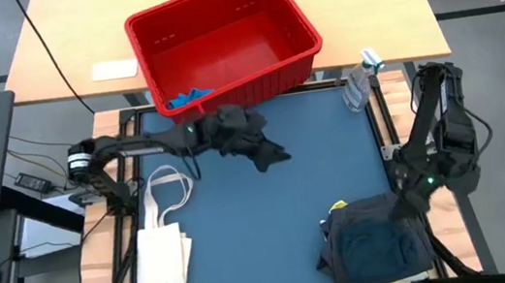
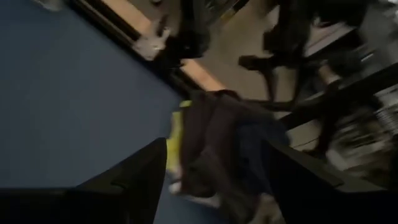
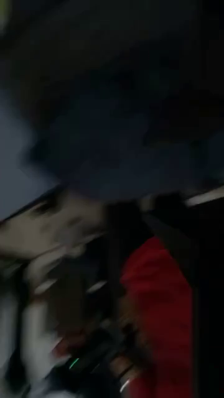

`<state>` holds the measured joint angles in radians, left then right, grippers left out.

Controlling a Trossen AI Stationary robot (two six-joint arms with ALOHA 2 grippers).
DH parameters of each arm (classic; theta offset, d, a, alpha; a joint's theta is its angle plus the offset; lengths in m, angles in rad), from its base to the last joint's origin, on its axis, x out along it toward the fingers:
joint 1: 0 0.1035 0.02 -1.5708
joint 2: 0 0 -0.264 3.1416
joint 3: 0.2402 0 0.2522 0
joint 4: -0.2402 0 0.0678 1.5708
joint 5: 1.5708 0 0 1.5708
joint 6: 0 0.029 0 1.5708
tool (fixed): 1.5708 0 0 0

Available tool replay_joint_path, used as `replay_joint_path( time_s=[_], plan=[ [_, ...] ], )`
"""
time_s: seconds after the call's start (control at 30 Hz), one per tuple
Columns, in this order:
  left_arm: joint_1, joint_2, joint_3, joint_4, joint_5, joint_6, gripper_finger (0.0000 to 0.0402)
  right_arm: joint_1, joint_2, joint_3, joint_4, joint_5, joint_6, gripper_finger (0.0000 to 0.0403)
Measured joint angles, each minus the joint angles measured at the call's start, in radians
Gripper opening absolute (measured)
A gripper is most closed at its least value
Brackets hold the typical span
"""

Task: Fold laundry
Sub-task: Remove the light blue boxer from the red bin

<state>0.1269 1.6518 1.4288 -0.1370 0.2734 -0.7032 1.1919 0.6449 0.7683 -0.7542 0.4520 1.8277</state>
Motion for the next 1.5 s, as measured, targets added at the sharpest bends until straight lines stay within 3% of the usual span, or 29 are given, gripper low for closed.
replay_joint_path(
  time_s=[0.1, 0.2, 0.3, 0.43, 0.63, 0.73, 0.8, 0.93, 1.1, 1.2, 1.3, 1.4, 1.5],
  plan=[
    [0.064, -0.009, 0.136, -0.26, -0.028, 0.109, 0.0255, -0.011, -0.022, 0.001, 0.018, 0.214, -0.081, 0.0181],
    [0.148, -0.01, 0.288, -0.501, -0.143, 0.244, 0.0249, -0.041, -0.027, 0.001, 0.02, 0.399, -0.179, 0.0181],
    [0.249, -0.014, 0.391, -0.608, -0.214, 0.39, 0.0247, -0.106, -0.027, 0.001, 0.005, 0.48, -0.269, 0.0181],
    [0.387, -0.009, 0.388, -0.585, -0.147, 0.442, 0.0246, -0.258, -0.026, 0.001, -0.016, 0.527, -0.317, 0.0181],
    [0.474, 0.065, 0.247, -0.562, -0.088, 0.488, 0.0246, -0.537, 0.012, 0.001, 0.145, 0.634, -0.596, 0.0181],
    [0.483, 0.075, 0.19, -0.551, -0.034, 0.539, 0.0246, -0.696, 0.035, 0.001, 0.318, 0.565, -0.829, 0.0181],
    [0.487, 0.077, 0.162, -0.542, 0.018, 0.58, 0.0246, -0.799, 0.057, 0.001, 0.448, 0.466, -0.973, 0.0181],
    [0.488, 0.076, 0.143, -0.562, 0.025, 0.636, 0.0244, -1.001, 0.12, 0.001, 0.675, 0.276, -1.188, 0.0181],
    [0.449, 0.079, 0.136, -0.774, 0.164, 0.84, 0.0216, -1.282, 0.235, 0.001, 0.822, 0.012, -1.254, 0.0181],
    [0.433, 0.081, 0.14, -0.943, 0.151, 0.984, 0.0192, -1.419, 0.34, 0.001, 0.902, -0.168, -1.243, 0.0181],
    [0.43, 0.078, 0.138, -1.087, 0.107, 1.033, 0.0173, -1.513, 0.464, 0.04, 0.926, -0.299, -1.245, 0.0181],
    [0.439, 0.056, 0.134, -1.113, 0.117, 1.032, 0.0156, -1.577, 0.59, 0.138, 0.91, -0.372, -1.329, 0.0181],
    [0.456, 0.02, 0.128, -1.124, 0.151, 1.015, 0.0145, -1.628, 0.712, 0.266, 0.87, -0.369, -1.456, 0.0181]
  ],
)
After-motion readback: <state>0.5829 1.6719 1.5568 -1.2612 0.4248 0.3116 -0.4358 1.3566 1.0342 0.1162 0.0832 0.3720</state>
